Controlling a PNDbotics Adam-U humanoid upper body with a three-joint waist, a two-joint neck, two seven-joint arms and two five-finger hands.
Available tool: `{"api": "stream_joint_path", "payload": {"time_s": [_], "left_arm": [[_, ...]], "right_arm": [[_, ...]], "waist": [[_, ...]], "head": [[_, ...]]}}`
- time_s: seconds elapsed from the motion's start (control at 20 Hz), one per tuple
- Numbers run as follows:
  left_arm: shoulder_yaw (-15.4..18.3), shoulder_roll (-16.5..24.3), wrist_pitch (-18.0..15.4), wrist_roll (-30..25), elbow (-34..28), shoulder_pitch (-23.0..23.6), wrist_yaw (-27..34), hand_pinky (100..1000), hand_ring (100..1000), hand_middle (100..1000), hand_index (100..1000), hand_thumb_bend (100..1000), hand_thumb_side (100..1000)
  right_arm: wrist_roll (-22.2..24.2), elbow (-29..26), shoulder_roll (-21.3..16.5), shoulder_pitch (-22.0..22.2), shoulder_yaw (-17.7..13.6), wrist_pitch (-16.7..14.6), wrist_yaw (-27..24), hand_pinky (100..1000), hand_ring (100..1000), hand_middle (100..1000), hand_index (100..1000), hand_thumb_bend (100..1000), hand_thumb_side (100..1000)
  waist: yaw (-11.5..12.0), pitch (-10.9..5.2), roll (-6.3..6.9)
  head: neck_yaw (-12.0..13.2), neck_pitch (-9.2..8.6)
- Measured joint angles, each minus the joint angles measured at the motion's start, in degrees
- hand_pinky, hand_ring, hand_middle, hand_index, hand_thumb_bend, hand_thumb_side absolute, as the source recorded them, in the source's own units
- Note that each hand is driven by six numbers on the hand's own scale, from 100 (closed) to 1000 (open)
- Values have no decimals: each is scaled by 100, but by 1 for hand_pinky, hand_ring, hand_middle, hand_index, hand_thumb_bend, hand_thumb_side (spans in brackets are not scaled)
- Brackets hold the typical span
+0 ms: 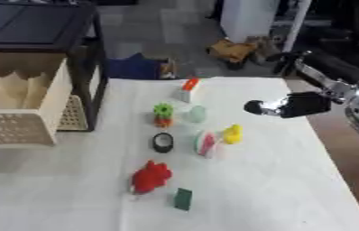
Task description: Pick up objects from table and place into drawer.
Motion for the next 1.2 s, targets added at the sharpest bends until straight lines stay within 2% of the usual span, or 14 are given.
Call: {"api": "stream_joint_path", "payload": {"time_s": [0.1, 0.2, 0.55, 1.2], "left_arm": [[-11, 0, 2, -2, 0, 1, 5, 598, 546, 656, 904, 100, 1000], [-13, -6, 3, -3, 0, 1, 9, 598, 545, 655, 903, 100, 1000], [-14, -48, 12, -18, 0, 2, 63, 601, 546, 657, 902, 100, 1000], [-15, -103, 3, -63, 0, -3, 164, 601, 544, 657, 901, 100, 1000]], "right_arm": [[56, 1, 23, -25, 19, 6, 3, 781, 761, 728, 937, 697, 702], [107, 7, 62, -63, 58, 8, 3, 774, 758, 725, 926, 693, 664], [480, 218, 399, -434, 342, -15, 117, 772, 760, 726, 920, 690, 616], [814, 740, 745, -624, 724, -185, 414, 766, 763, 721, 907, 685, 544]], "waist": [[1, 0, 1], [29, -2, 2], [75, -14, -1], [190, 8, -5]], "head": [[-5, 0], [-27, 0], [-118, 1], [-262, 1]]}}
